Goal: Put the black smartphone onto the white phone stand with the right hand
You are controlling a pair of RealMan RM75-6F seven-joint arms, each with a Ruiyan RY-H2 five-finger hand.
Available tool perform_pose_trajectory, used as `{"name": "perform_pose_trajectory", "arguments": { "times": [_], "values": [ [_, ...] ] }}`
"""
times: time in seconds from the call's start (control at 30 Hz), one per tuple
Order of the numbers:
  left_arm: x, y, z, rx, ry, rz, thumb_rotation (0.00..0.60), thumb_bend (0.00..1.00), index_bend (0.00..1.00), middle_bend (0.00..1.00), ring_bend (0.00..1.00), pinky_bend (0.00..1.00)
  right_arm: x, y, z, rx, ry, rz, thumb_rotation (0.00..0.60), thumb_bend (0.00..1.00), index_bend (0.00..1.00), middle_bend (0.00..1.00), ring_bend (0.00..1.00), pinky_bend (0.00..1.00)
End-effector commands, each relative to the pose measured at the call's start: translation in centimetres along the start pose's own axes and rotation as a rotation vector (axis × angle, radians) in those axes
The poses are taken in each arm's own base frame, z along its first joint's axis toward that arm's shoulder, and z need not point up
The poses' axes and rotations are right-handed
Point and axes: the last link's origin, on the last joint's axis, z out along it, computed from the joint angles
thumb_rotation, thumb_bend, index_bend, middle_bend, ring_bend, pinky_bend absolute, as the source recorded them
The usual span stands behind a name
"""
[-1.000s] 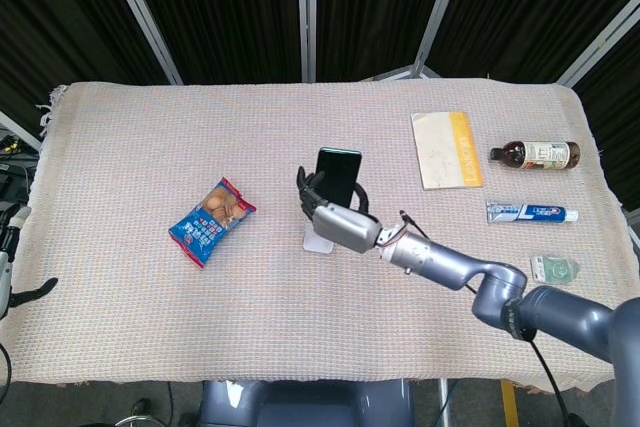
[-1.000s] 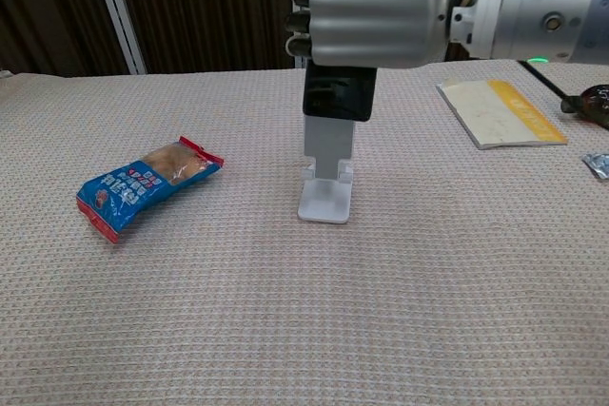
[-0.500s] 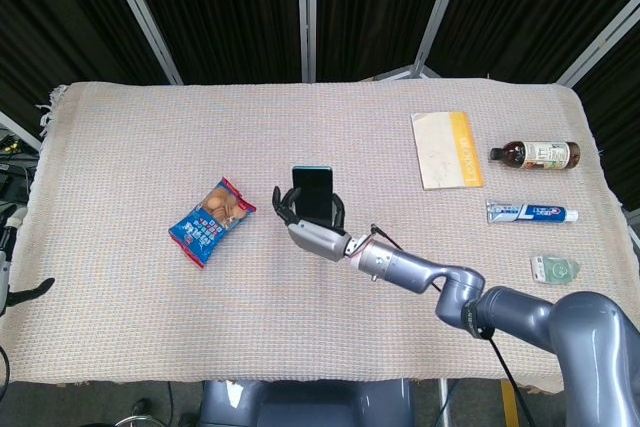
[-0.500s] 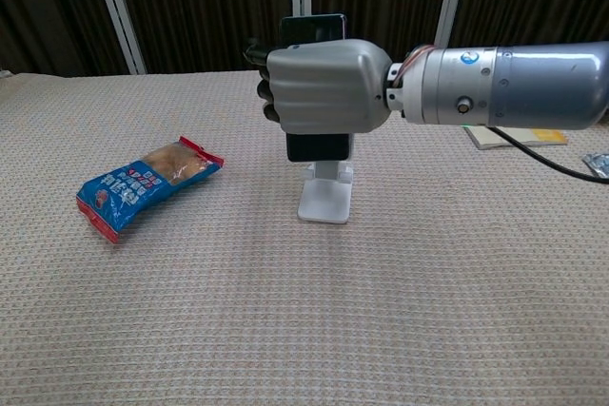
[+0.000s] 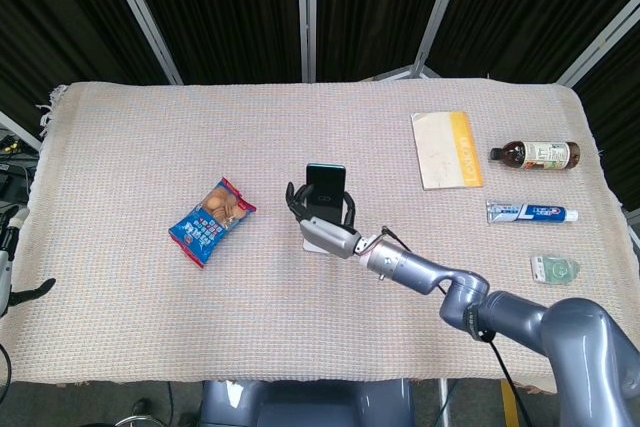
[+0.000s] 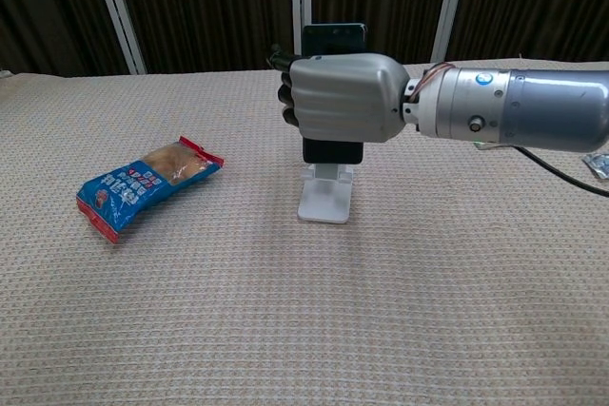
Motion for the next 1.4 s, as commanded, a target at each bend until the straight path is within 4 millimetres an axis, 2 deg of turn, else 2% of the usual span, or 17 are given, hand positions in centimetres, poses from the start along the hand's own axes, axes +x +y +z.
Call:
{"name": "perform_pose_trajectory", "arguments": {
  "times": [0.03, 0.63, 0.83, 0.97, 1.27, 1.4],
  "values": [
    [0.0, 0.0, 0.0, -0.001, 0.001, -0.001, 0.6, 0.0, 0.0, 0.0, 0.0, 0.0, 0.0, -0.3, 0.0, -0.005, -0.008, 0.008, 0.6, 0.17, 0.51, 0.5, 0.43, 0.23],
    [0.0, -0.1, 0.1, 0.006, -0.001, -0.001, 0.6, 0.0, 0.0, 0.0, 0.0, 0.0, 0.3, -2.0, 0.1, -0.011, -0.035, 0.028, 0.6, 0.17, 0.49, 0.48, 0.42, 0.23],
    [0.0, -0.1, 0.1, 0.006, -0.001, -0.002, 0.6, 0.0, 0.0, 0.0, 0.0, 0.0, 0.3, -2.1, 0.0, -0.012, -0.047, 0.036, 0.6, 0.16, 0.28, 0.35, 0.38, 0.19],
    [0.0, -0.1, 0.1, 0.005, -0.001, -0.002, 0.6, 0.0, 0.0, 0.0, 0.0, 0.0, 0.4, -2.1, -0.1, -0.019, -0.048, 0.047, 0.6, 0.15, 0.2, 0.3, 0.38, 0.19],
    [0.1, 0.0, 0.0, 0.0, 0.002, -0.006, 0.6, 0.0, 0.0, 0.0, 0.0, 0.0, 0.6, -1.3, -0.8, -0.061, -0.034, 0.071, 0.6, 0.15, 0.16, 0.26, 0.38, 0.19],
    [0.2, 0.1, -0.1, -0.008, 0.003, -0.011, 0.6, 0.0, 0.0, 0.0, 0.0, 0.0, 0.5, -0.2, -1.8, -0.108, -0.032, 0.096, 0.6, 0.15, 0.15, 0.26, 0.38, 0.19]
  ]
}}
